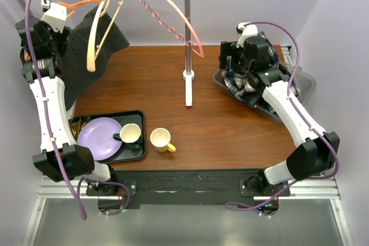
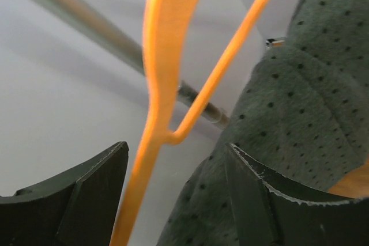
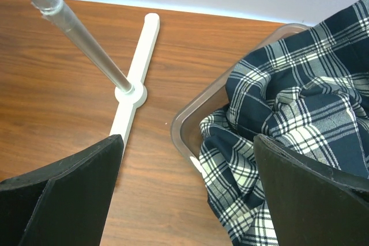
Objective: Remove the skirt from the hanger
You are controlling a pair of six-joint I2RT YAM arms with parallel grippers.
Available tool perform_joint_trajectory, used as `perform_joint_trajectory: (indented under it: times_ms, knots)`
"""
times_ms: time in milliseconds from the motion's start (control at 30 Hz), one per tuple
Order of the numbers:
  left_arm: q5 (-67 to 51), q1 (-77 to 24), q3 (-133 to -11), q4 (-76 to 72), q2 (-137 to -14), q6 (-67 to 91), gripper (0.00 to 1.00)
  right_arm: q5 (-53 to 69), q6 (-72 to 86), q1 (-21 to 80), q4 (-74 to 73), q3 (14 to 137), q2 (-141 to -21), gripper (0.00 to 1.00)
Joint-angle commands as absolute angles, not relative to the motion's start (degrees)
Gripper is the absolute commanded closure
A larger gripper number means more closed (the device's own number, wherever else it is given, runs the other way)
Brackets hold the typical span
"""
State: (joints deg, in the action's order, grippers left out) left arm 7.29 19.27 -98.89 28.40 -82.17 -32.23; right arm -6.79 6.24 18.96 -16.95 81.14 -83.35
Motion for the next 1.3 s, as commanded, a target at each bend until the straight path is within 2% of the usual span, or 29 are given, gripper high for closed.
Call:
perform_joint_trajectory:
  times_ms: [0, 167, 233, 333, 367, 433, 467, 600, 733, 833, 867, 967, 1133, 1200, 1267]
  knots:
    - [-1.30, 20.30, -100.82, 29.00, -82.53, -29.54, 0.30, -8.53, 5.19, 19.25, -16.79, 83.67, -80.42, 0.01]
    - [-5.43, 20.30, -100.11, 29.63, -80.51, -25.85, 0.49, -8.44, 5.19, 19.69, -16.26, 82.71, -79.28, 0.01]
    - [-5.71, 20.30, -98.09, 26.74, -78.14, -24.79, 0.51, -8.26, 5.27, 19.95, -16.26, 82.71, -79.19, 0.01]
    - [-6.85, 20.21, -97.21, 24.71, -76.38, -23.65, 0.63, -7.82, 5.45, 20.48, -16.52, 83.06, -78.84, 0.01]
    - [-7.55, 20.21, -97.12, 24.35, -76.12, -23.21, 0.72, -7.74, 5.45, 20.65, -16.70, 82.97, -78.58, 0.01]
    - [-9.13, 20.21, -96.77, 24.52, -75.76, -22.41, 0.79, -7.56, 5.54, 21.09, -16.35, 82.53, -77.52, 0.01]
    - [-10.62, 20.30, -96.77, 25.04, -75.67, -22.06, 0.86, -7.65, 5.54, 21.18, -16.17, 82.01, -77.17, 0.01]
    - [-12.74, 20.30, -96.86, 26.89, -75.59, -20.57, 0.97, -7.91, 5.45, 21.45, -16.26, 81.56, -75.33, 0.01]
    - [-12.13, 20.21, -96.42, 27.34, -75.15, -19.86, 0.97, -7.12, 5.89, 21.71, -15.73, 80.95, -73.57, 0.01]
    - [-10.29, 20.22, -95.28, 26.28, -74.62, -19.51, 0.82, -6.77, 5.98, 22.32, -15.56, 80.42, -72.51, 0.01]
    - [-8.98, 20.30, -95.19, 26.19, -74.62, -19.42, 0.73, -6.77, 6.06, 22.50, -15.64, 80.16, -72.34, 0.01]
    - [-7.65, 20.21, -95.36, 25.40, -74.88, -18.73, 0.59, -6.94, 5.98, 22.76, -15.12, 79.46, -71.98, 0.01]
    - [-10.10, 20.22, -96.42, 25.84, -77.87, -16.79, 0.60, -7.91, 5.54, 22.76, -14.77, 78.84, -72.16, 0.01]
    - [-10.02, 20.22, -96.42, 25.75, -78.92, -16.87, 0.65, -8.17, 5.45, 22.85, -14.33, 78.40, -72.16, 0.01]
    - [-10.02, 20.22, -96.59, 25.23, -79.71, -16.96, 0.73, -7.82, 5.45, 22.94, -14.24, 78.48, -72.51, 0.01]
